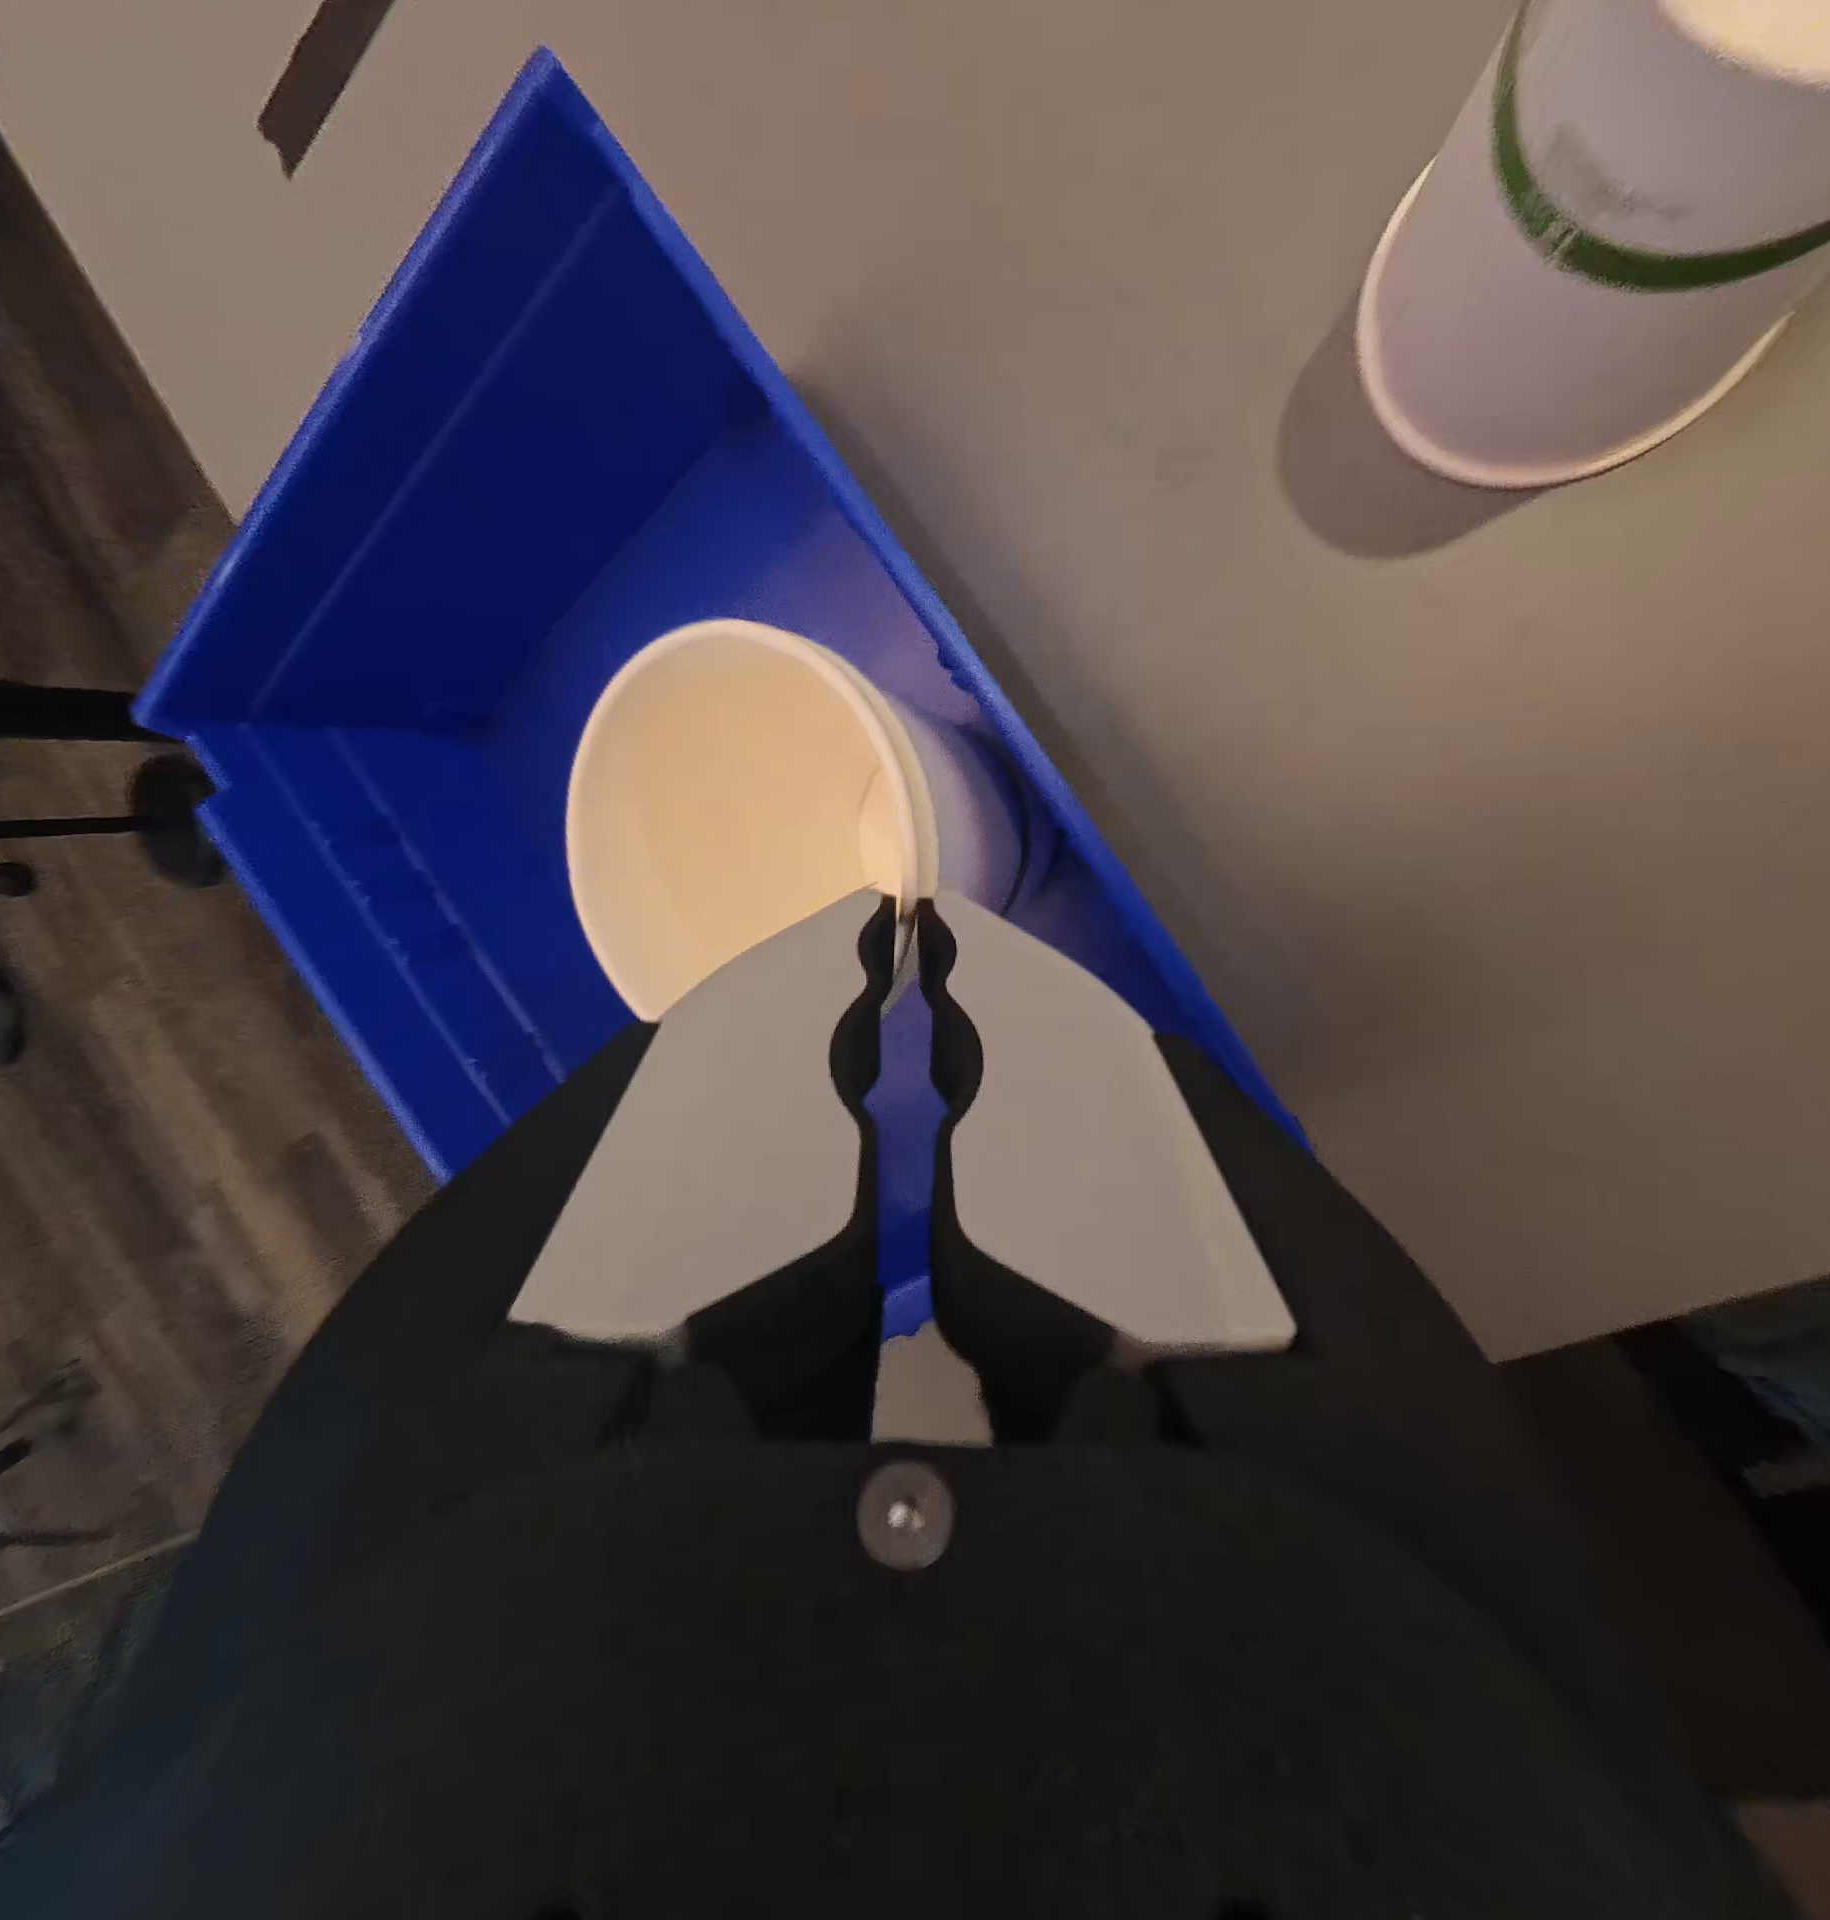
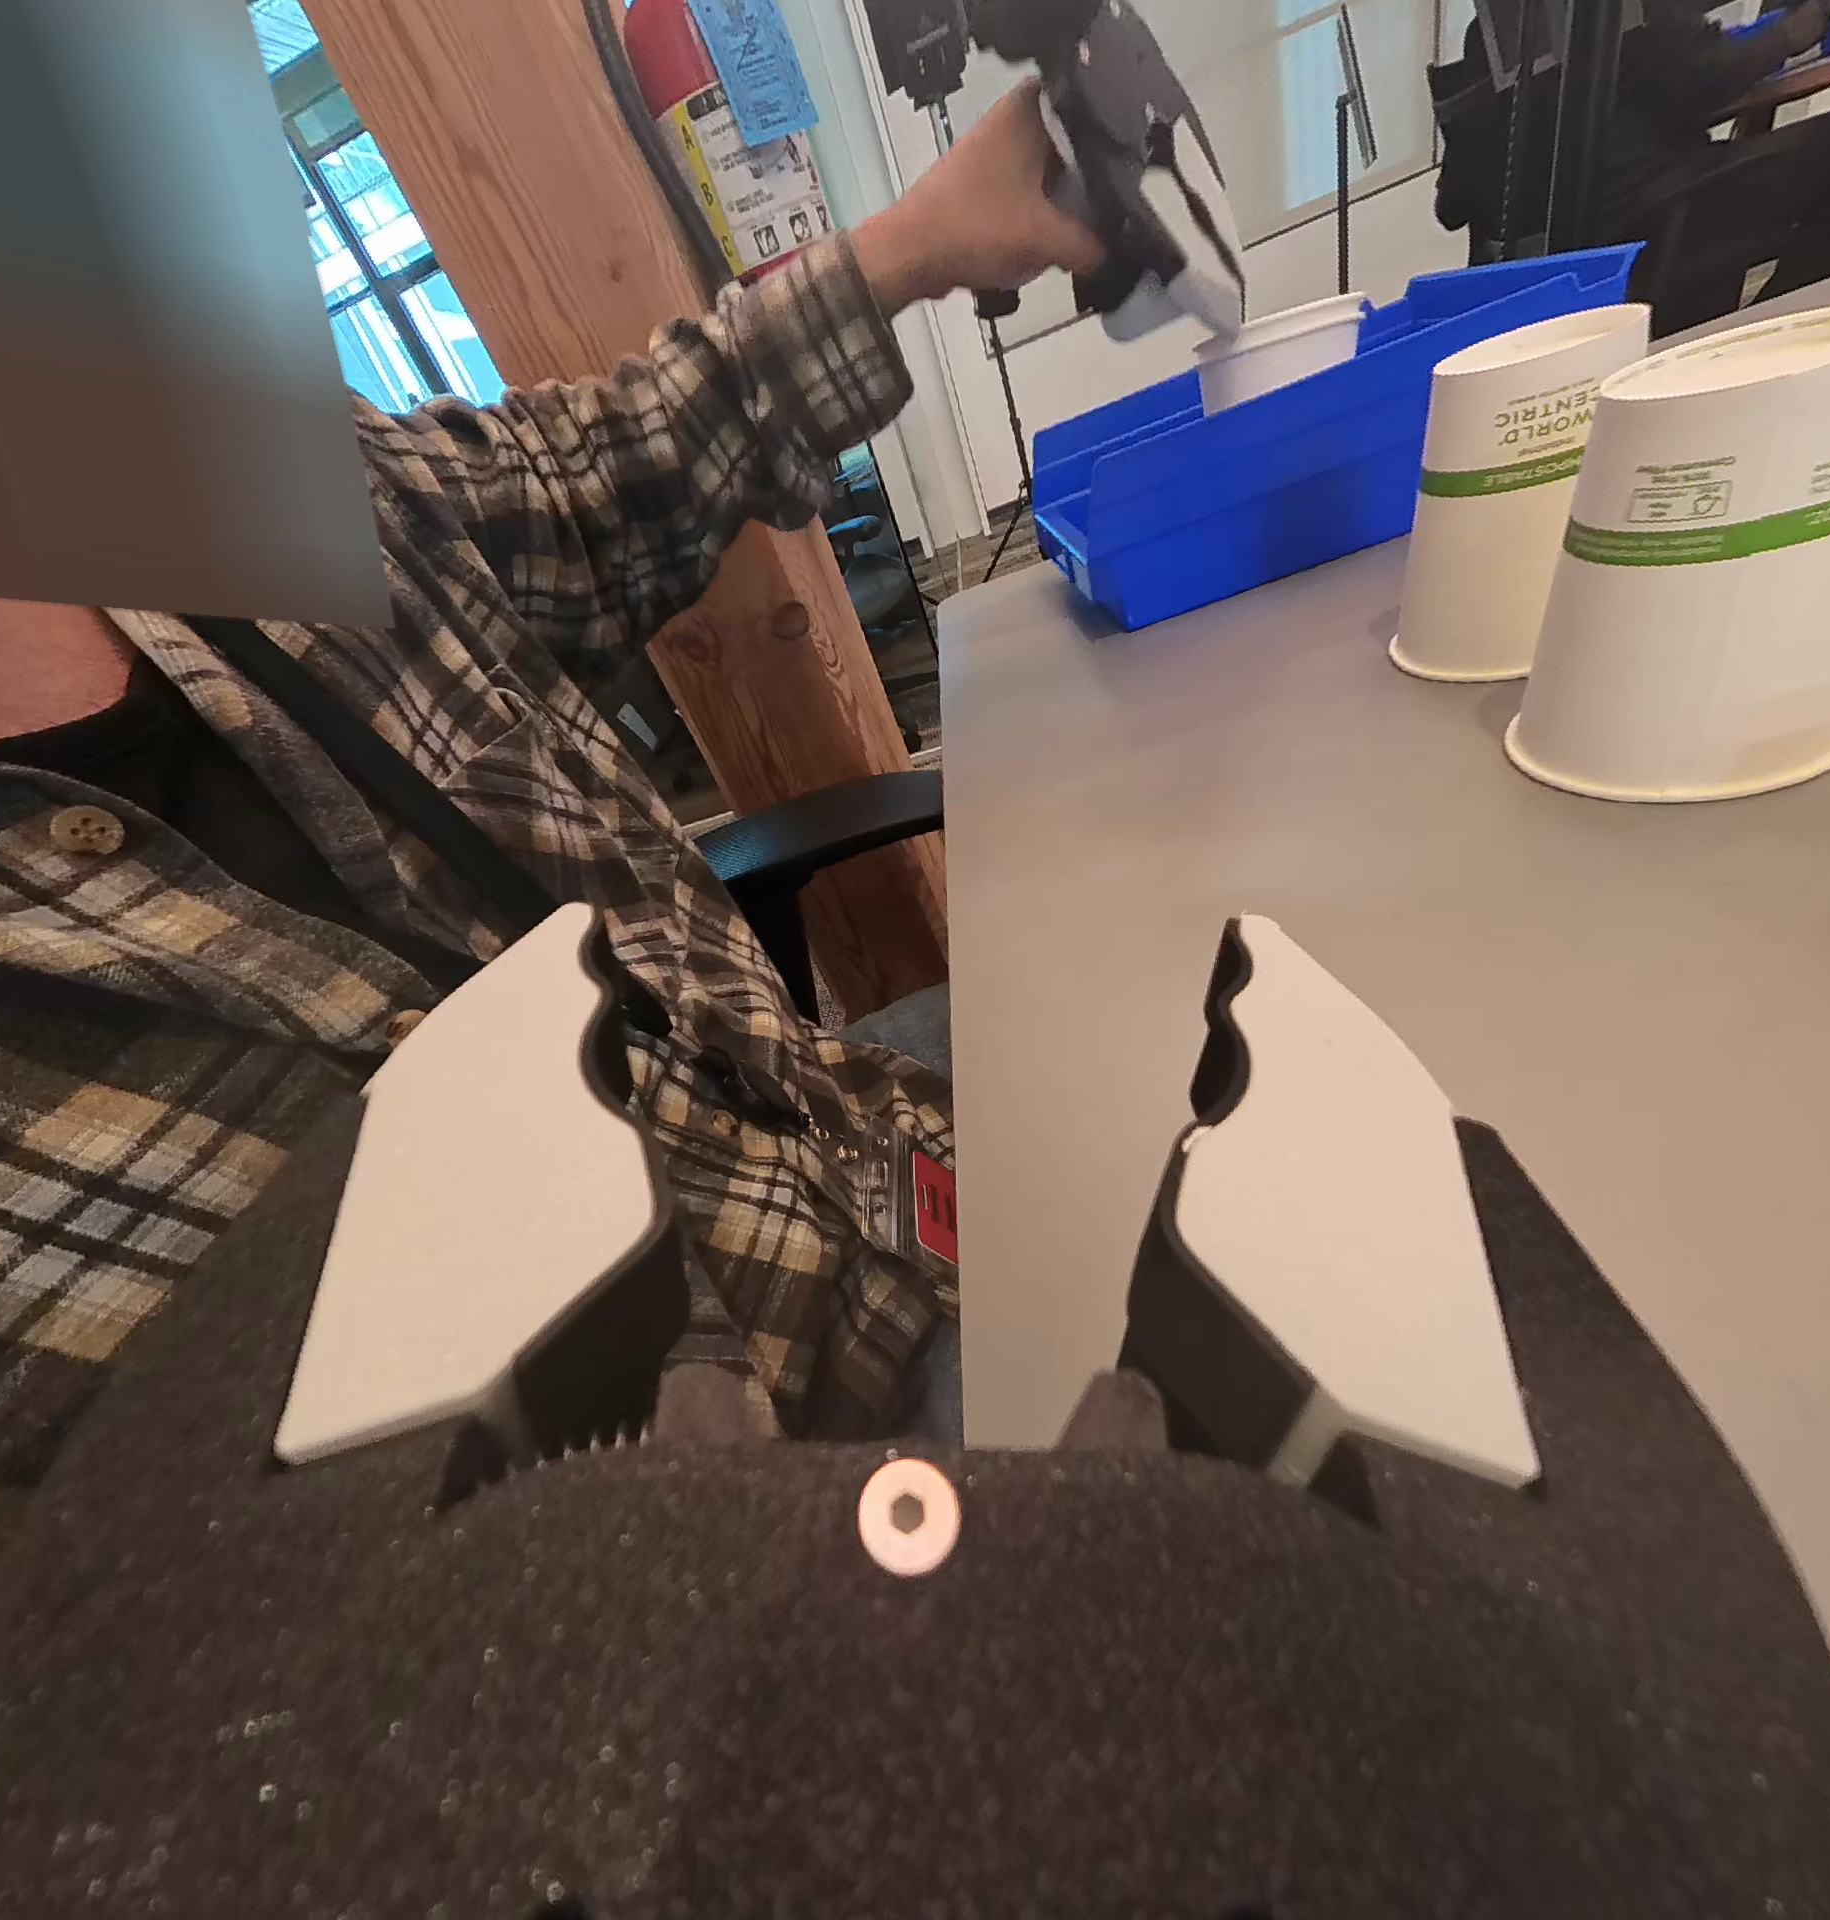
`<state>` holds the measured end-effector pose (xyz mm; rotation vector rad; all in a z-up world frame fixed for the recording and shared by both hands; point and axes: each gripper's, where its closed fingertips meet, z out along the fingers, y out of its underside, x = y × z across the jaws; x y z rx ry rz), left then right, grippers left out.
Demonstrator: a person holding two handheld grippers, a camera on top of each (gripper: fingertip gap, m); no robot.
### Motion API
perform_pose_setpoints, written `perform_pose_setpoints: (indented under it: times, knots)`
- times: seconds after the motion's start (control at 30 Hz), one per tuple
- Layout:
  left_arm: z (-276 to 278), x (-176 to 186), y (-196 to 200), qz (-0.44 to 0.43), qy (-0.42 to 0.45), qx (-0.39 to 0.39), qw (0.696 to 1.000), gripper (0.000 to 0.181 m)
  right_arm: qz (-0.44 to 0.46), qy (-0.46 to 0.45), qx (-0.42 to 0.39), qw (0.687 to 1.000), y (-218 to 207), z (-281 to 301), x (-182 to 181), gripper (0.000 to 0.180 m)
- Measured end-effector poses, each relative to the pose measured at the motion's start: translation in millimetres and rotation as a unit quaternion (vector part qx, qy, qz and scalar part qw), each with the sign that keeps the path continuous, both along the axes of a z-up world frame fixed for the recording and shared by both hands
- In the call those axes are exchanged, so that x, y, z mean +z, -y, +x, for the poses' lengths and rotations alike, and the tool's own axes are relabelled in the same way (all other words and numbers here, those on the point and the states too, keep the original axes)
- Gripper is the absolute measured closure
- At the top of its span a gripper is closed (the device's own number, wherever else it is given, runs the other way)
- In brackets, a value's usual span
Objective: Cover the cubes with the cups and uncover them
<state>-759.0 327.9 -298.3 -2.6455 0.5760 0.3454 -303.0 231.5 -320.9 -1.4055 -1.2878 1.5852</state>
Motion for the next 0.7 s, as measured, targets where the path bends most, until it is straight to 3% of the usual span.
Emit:
perform_pose_setpoints:
  times: [0.03, 0.17, 0.3, 0.7]
  knots:
    - [2, 5, -1, 0.006, 0.025, 0.002, 1.0, 0.177, 0.001, 0.0, 0.0, 1.0, 0, 0, 0, 0.073]
    - [-6, 28, -6, 0.026, 0.101, 0.03, 0.994, 0.168, 0.001, -0.004, -0.005, 1.0, -1, 3, 3, 0.073]
    - [-17, 26, -9, 0.005, 0.166, 0.065, 0.984, 0.164, 0.003, -0.004, -0.004, 1.0, -1, 3, 3, 0.073]
    - [-48, 4, -10, -0.045, 0.194, 0.173, 0.965, 0.157, 0.004, -0.001, -0.01, 1.0, -5, 5, 5, 0.073]
